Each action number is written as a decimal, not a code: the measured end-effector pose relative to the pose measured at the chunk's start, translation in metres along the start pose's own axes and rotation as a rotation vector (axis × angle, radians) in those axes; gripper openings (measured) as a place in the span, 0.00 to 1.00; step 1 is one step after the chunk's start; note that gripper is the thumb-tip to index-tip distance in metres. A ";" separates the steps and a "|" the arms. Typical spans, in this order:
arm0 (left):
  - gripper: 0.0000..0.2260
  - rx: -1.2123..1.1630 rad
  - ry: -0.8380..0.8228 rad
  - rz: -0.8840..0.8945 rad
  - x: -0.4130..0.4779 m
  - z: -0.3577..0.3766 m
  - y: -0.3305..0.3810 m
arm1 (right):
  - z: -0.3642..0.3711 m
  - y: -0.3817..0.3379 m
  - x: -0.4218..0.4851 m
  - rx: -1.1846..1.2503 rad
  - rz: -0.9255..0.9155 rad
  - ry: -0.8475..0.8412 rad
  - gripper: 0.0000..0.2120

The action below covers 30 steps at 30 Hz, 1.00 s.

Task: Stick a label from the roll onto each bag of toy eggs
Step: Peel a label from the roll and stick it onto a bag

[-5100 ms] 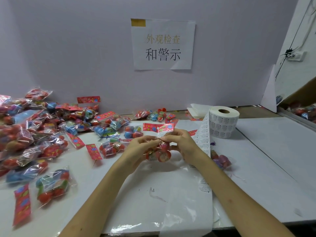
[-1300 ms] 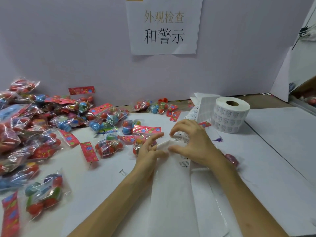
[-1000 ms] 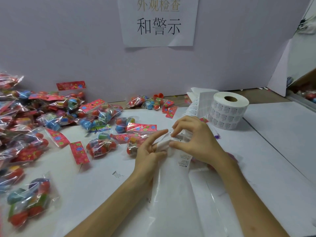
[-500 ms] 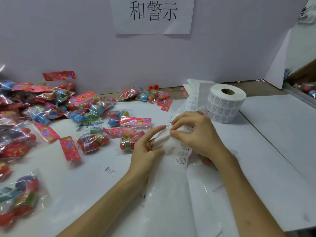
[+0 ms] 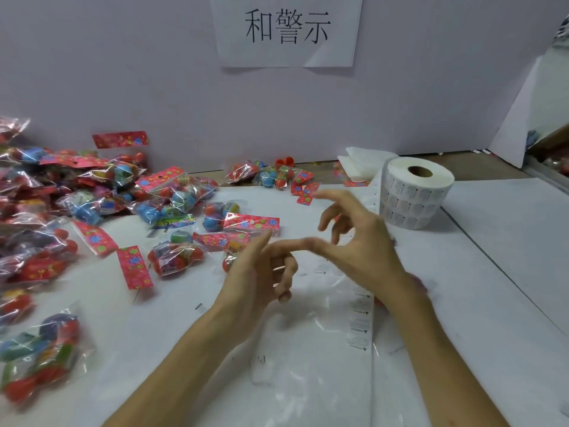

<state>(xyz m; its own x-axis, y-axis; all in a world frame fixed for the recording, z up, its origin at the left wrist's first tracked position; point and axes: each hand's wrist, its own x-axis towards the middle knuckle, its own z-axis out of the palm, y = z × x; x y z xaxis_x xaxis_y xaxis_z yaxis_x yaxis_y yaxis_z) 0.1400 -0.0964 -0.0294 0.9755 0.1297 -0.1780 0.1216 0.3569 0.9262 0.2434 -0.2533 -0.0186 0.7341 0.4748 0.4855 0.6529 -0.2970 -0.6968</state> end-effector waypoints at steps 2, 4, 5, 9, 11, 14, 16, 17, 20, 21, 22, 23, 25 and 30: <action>0.26 -0.068 -0.010 -0.030 0.000 -0.002 0.004 | 0.007 0.002 -0.001 -0.058 0.005 -0.064 0.35; 0.24 -0.131 0.013 -0.021 0.000 -0.003 0.007 | 0.008 0.004 -0.001 -0.060 0.027 -0.082 0.38; 0.24 -0.157 0.019 -0.013 -0.001 -0.004 0.008 | 0.008 0.005 -0.001 -0.052 0.042 -0.086 0.38; 0.21 -0.240 0.058 0.040 -0.002 -0.002 0.007 | 0.008 0.006 -0.001 -0.026 0.128 -0.109 0.32; 0.19 -0.227 0.087 0.071 -0.002 -0.001 0.007 | 0.009 0.004 -0.001 0.113 0.167 -0.124 0.20; 0.20 -0.167 0.102 0.114 -0.001 0.002 0.004 | 0.015 -0.005 0.001 0.439 0.222 -0.113 0.08; 0.17 -0.083 0.091 0.133 0.002 0.006 0.001 | 0.020 -0.009 0.001 0.549 0.255 -0.084 0.08; 0.15 -0.043 0.098 0.132 0.003 0.008 -0.001 | 0.022 -0.009 0.001 0.562 0.263 -0.063 0.06; 0.11 -0.009 0.128 0.129 0.007 0.009 -0.007 | 0.023 -0.008 0.001 0.551 0.276 0.003 0.03; 0.12 -0.018 0.141 0.131 0.009 0.008 -0.007 | 0.022 -0.007 0.001 0.557 0.267 0.024 0.04; 0.13 -0.015 0.164 0.137 0.010 0.005 -0.007 | 0.020 -0.007 0.001 0.551 0.247 0.038 0.05; 0.16 0.007 0.190 0.153 0.011 0.002 -0.006 | 0.018 -0.006 0.001 0.503 0.209 0.043 0.07; 0.17 0.091 0.219 0.195 0.013 -0.004 -0.006 | 0.015 -0.002 0.000 0.262 0.100 -0.012 0.10; 0.08 0.317 0.122 0.263 0.017 -0.011 -0.005 | 0.014 0.006 -0.004 -0.011 -0.028 -0.134 0.09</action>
<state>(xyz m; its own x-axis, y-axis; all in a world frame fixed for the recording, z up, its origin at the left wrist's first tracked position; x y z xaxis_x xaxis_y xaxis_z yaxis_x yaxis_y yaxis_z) 0.1538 -0.0863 -0.0409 0.9544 0.2931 0.0572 -0.0592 -0.0020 0.9982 0.2412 -0.2452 -0.0321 0.6847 0.5892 0.4290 0.6751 -0.2908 -0.6780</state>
